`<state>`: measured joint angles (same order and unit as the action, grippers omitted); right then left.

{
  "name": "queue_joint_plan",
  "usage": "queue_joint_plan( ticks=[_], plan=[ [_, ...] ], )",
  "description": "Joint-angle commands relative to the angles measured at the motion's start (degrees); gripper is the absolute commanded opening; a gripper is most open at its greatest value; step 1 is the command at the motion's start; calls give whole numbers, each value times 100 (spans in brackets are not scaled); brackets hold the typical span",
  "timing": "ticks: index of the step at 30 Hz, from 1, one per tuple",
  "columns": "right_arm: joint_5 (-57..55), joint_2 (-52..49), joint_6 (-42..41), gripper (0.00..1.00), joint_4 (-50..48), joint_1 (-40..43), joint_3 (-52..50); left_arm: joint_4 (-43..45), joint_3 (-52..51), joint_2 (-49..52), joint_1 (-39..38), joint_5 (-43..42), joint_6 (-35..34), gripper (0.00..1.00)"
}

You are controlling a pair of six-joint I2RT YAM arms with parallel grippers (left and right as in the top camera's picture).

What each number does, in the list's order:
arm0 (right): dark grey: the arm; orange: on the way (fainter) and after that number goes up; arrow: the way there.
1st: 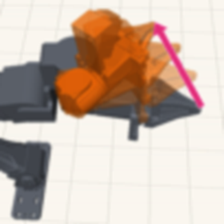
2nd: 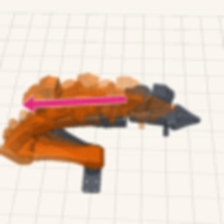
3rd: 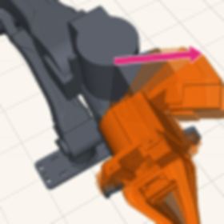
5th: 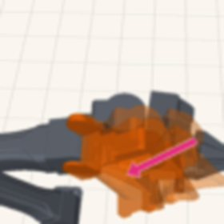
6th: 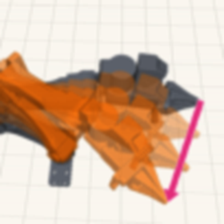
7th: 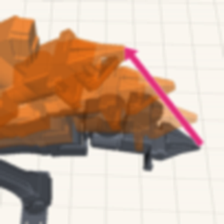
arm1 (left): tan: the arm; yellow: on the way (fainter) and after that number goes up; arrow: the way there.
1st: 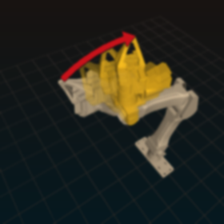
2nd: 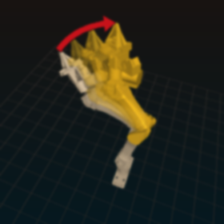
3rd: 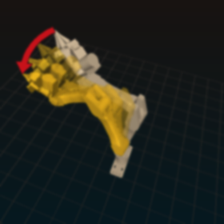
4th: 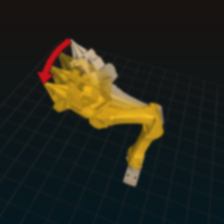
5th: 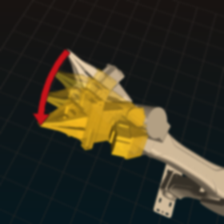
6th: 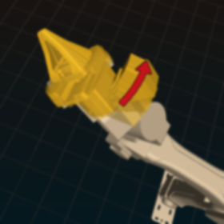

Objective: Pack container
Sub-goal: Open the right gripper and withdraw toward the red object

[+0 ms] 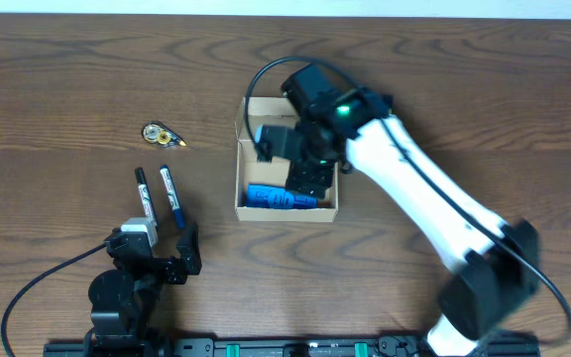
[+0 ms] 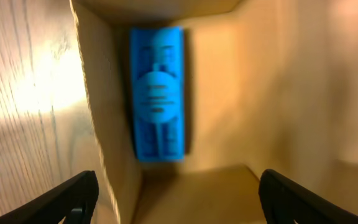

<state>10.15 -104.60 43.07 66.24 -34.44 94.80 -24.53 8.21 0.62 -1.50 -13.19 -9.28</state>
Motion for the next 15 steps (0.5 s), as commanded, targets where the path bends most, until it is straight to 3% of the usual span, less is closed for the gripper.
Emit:
queue_joint_plan(
  ticks=[1,3,10,15],
  plan=[
    [-450,850,-516,89,181,254,192,-7,-109,-37,35,-33,-83,95],
    [-459,1102,-538,99,365,431,190,-7,-109,-37,35,-33,-83,95],
    [-649,1379,-756,99,1154,1287,162,-7,-109,-37,35,-33,-83,96],
    [-697,1360,-1690,99,1115,1956,140,-7,-109,-37,35,-33,-83,95]
  ],
)
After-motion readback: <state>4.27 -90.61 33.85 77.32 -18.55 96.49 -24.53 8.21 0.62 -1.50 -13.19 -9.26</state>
